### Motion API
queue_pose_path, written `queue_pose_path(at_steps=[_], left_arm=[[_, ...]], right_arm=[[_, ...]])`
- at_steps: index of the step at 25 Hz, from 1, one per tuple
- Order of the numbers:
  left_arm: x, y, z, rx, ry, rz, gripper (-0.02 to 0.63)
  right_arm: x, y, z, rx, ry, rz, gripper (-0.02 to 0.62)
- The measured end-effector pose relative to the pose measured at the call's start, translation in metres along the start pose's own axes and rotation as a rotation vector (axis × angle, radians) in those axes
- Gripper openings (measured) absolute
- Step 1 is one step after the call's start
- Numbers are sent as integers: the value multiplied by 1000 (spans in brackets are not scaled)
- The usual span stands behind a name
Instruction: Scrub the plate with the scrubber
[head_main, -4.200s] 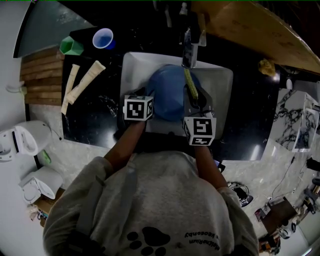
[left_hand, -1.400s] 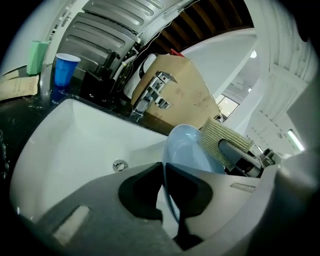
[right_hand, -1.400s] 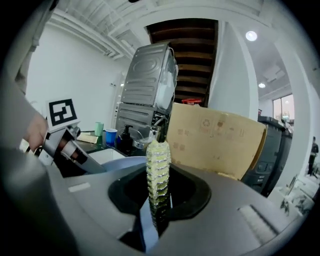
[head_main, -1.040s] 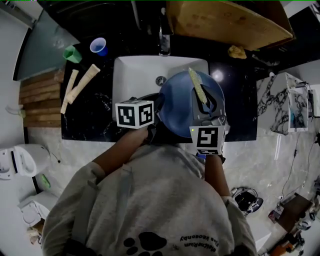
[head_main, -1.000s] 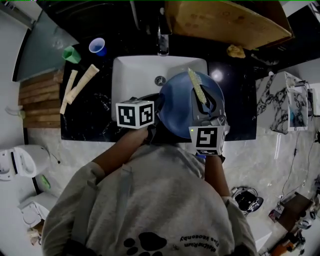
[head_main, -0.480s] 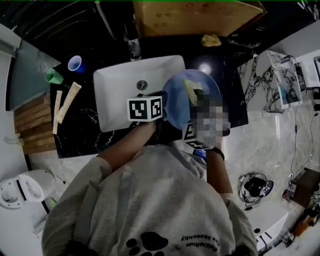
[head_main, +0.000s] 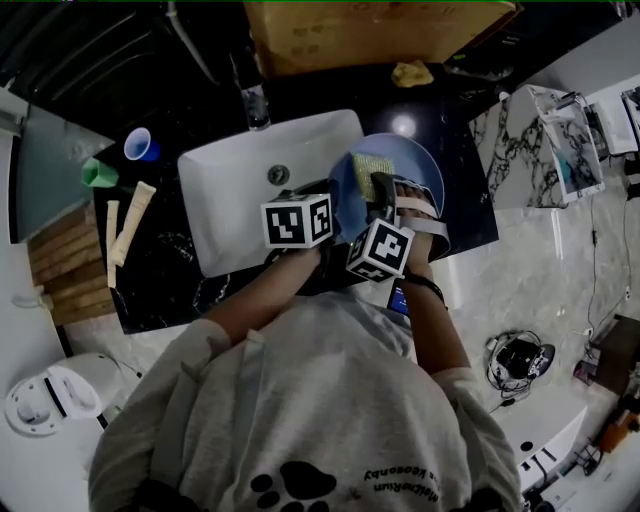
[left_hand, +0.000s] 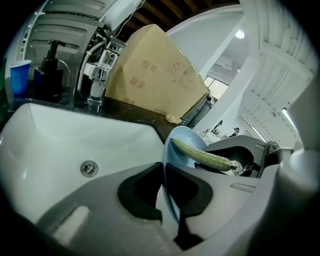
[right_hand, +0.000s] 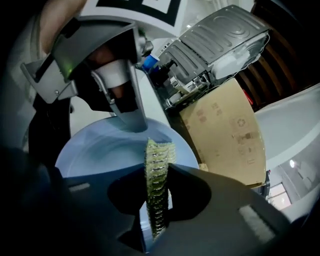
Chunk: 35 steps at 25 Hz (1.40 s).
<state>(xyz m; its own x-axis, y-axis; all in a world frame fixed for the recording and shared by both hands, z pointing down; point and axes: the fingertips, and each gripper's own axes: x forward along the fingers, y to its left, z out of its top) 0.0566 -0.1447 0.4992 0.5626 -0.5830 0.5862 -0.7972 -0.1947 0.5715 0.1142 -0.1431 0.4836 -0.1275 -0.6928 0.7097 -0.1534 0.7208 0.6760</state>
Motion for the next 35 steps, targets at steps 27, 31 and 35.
queue_pose_path(at_steps=[27,31,35], left_arm=[[-6,2,23,64,-115,-15,20],[-8,-2,27,144,-153,-7,17],[-8,0,27,154,-167,4,15]], right_arm=[[-53,96,30,221,-16,643,70],[-63,91,31,318,-54,701,69],[-72,62,30,371,-93,623,69]])
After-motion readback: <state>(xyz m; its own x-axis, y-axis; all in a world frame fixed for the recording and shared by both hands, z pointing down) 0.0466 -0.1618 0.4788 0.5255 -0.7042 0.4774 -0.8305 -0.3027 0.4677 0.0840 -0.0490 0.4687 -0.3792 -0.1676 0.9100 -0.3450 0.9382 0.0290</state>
